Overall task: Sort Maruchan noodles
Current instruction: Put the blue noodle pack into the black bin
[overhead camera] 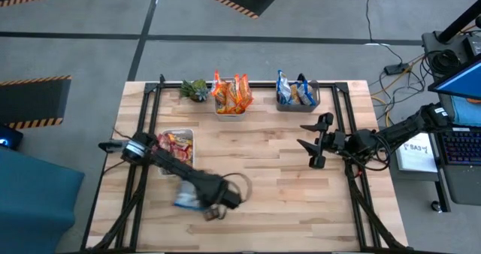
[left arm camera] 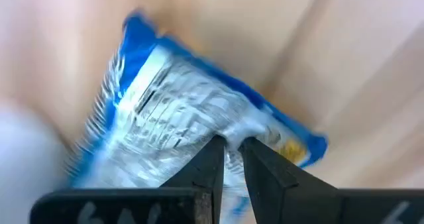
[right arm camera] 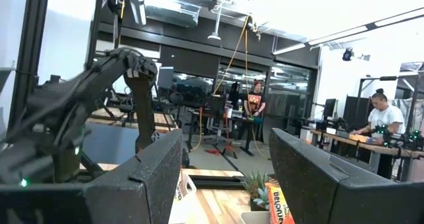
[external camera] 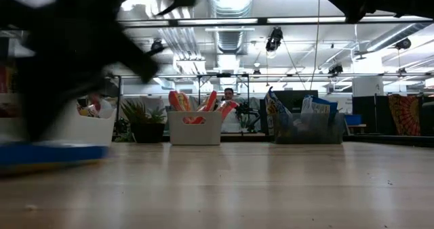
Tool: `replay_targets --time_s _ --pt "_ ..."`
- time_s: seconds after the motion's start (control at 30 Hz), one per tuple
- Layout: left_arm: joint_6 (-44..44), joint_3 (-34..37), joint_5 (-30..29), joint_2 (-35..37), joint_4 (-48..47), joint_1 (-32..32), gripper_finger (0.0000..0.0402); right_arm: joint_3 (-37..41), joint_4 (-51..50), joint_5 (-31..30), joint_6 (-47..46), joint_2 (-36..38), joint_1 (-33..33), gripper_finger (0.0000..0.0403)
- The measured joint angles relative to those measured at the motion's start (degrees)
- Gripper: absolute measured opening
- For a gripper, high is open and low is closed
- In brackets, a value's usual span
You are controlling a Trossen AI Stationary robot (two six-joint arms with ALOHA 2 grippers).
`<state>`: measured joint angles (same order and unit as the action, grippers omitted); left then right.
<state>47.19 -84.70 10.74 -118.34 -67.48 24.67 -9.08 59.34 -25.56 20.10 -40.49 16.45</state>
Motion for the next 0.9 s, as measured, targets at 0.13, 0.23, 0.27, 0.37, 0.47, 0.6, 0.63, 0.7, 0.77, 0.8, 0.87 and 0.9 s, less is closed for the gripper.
replay_targets --time_s 0.13,0.23,0.27,0.37,0.47,0.6,0.63,0.7,0.77,0.8,0.87,0.9 --pt "-15.2 -11.9 -23.3 -0.2 2.2 -3.2 0.0037 0.0 -0.4 0.0 0.0 0.2 0.0 0.0215" --pt "-30.8 -18.4 -38.9 0.0 4.0 -3.7 0.0037 0.0 -0.8 0.0 0.0 0.2 0.0 0.0215" --pt "-35.7 -19.6 -41.2 0.0 4.5 -3.6 0.0037 0.0 -0.9 0.0 0.0 0.2 0.0 0.0215" --pt "-45.4 -20.3 -40.9 0.0 6.5 -3.7 0.0037 0.0 -2.2 0.0 0.0 0.5 0.0 0.0215" --pt "-46.5 -18.9 -36.2 0.0 7.5 -4.8 0.0041 0.0 -4.2 0.0 -0.1 0.9 0.0 0.0215" --pt "-45.4 -15.6 -32.6 0.0 12.9 -5.9 0.0060 0.0 -6.1 0.0 -1.7 1.8 0.0 0.0215" --pt "-45.5 -14.7 -31.8 0.1 14.4 -6.0 0.0068 0.0 -6.3 0.0 -2.3 1.9 0.0 0.0215" --pt "-46.0 -13.1 -29.4 0.2 17.4 -6.3 0.0087 0.0 -7.0 0.0 -2.8 2.3 0.0 0.0215" --pt "-47.0 -11.1 -27.7 0.3 21.6 -6.5 0.0111 0.0 -7.6 0.0 -3.3 2.5 0.0 0.0215" --pt "-47.6 -10.2 -27.7 0.3 22.4 -6.6 0.0125 0.0 -8.0 0.0 -3.5 2.7 0.0 0.0215" --pt "-49.2 -8.6 -27.7 0.3 24.3 -6.6 0.0155 0.0 -8.9 0.0 -3.6 2.9 0.0 0.0215" --pt "-50.2 -7.8 -27.7 0.3 26.2 -6.6 0.0171 0.0 -9.3 0.0 -3.6 2.9 0.0 0.0215"
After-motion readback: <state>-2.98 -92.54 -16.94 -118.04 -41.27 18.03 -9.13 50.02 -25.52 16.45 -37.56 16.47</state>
